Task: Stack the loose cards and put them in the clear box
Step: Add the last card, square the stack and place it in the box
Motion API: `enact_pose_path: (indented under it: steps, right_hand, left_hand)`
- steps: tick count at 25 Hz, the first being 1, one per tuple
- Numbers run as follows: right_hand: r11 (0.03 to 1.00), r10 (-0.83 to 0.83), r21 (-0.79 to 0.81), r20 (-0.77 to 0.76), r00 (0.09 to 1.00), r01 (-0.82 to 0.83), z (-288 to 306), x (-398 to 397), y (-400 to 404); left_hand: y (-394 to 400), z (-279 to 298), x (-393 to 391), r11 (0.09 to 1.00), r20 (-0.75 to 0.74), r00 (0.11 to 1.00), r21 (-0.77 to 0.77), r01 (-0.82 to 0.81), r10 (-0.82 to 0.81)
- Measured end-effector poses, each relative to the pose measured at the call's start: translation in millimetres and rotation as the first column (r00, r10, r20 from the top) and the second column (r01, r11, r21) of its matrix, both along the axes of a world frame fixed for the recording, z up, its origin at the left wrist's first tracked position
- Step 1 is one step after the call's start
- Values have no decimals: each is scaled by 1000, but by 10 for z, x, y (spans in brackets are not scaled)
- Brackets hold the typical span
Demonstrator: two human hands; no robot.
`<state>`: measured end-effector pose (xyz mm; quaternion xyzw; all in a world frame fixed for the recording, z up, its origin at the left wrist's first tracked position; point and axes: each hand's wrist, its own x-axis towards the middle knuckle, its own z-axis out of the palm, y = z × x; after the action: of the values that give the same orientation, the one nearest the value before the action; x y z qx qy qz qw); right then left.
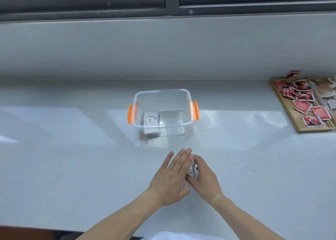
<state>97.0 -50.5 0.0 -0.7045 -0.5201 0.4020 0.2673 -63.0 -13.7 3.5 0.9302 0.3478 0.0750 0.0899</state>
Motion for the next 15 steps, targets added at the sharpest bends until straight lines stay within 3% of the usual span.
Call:
enact_pose_path:
  steps: [5, 6, 8, 10, 12, 13, 15]
  right_hand:
    - [998, -32, 55, 58, 998, 29, -57, 29, -44]
    - [998, -29, 57, 52, 998, 26, -50, 30, -28]
    - [998, -26, 50, 32, 999, 25, -29, 41, 14]
    - [999, -24, 22, -2, 1000, 24, -9, 92, 61]
    - [999, -13, -52, -72, 997, 9, 44, 157, 125]
    - [995, -4, -99, -118, 993, -8, 81, 185, 157]
    - [982, 25, -182, -181, 983, -58, 175, 225, 198]
  left_hand:
    - [29, 31, 37, 1000, -63, 998, 25, -6, 7]
    - [40, 27, 36, 1000, -21, 1000, 1, -11, 11]
    - [55, 23, 35, 971, 198, 971, -219, -93, 138]
    - [76, 30, 6, 784, 322, 832, -589, -197, 451]
    - [147, 32, -77, 482, 234, 723, -862, -155, 650]
    - [188, 25, -127, 368, 180, 722, -923, -110, 668]
    - [241, 43, -209, 277, 132, 758, -959, -67, 639]
